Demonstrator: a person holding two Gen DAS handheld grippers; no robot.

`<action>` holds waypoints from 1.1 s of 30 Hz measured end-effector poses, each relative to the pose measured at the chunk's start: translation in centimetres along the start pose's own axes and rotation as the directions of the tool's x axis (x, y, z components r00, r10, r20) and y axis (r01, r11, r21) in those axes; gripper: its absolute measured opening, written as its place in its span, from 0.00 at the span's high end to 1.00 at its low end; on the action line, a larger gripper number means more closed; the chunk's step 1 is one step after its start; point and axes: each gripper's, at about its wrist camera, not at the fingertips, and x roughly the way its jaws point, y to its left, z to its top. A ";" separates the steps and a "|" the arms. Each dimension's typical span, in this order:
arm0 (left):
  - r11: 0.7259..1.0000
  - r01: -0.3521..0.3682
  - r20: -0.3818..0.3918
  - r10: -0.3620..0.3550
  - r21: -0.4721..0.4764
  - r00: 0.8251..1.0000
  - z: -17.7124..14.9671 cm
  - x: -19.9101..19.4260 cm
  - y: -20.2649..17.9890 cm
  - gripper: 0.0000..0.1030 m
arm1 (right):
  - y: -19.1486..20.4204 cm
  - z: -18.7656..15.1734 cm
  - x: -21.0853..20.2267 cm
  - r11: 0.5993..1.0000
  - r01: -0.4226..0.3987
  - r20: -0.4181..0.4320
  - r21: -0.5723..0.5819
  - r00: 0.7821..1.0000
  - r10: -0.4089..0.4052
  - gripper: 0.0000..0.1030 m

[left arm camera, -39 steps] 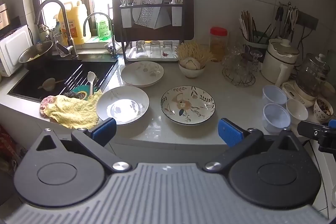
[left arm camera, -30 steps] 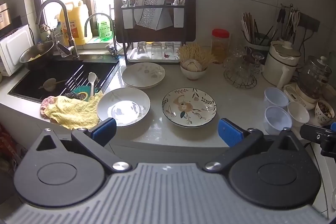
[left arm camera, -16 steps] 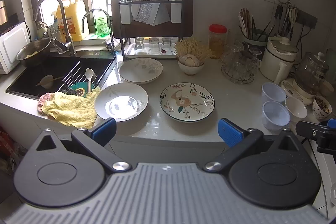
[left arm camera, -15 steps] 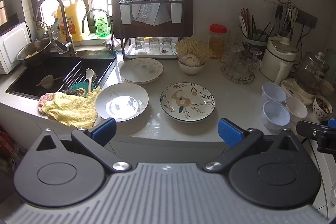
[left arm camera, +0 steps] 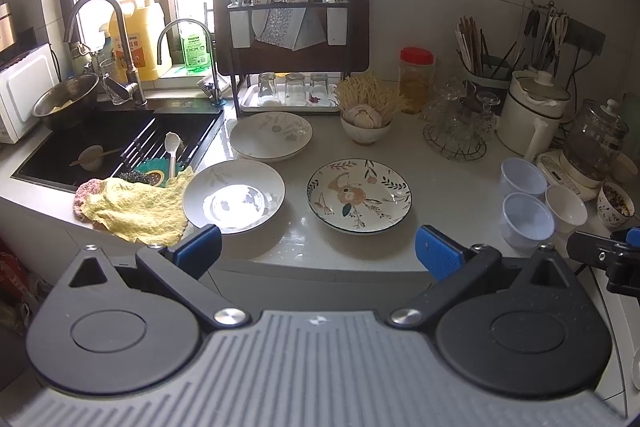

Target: Organize plates and bowls

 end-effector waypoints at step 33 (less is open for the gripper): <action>0.998 -0.017 -0.028 0.016 -0.054 0.999 -0.7 0.5 1.0 0.00 | -0.3 0.3 -0.7 1.000 -0.026 -0.013 0.012 1.000 0.027 0.00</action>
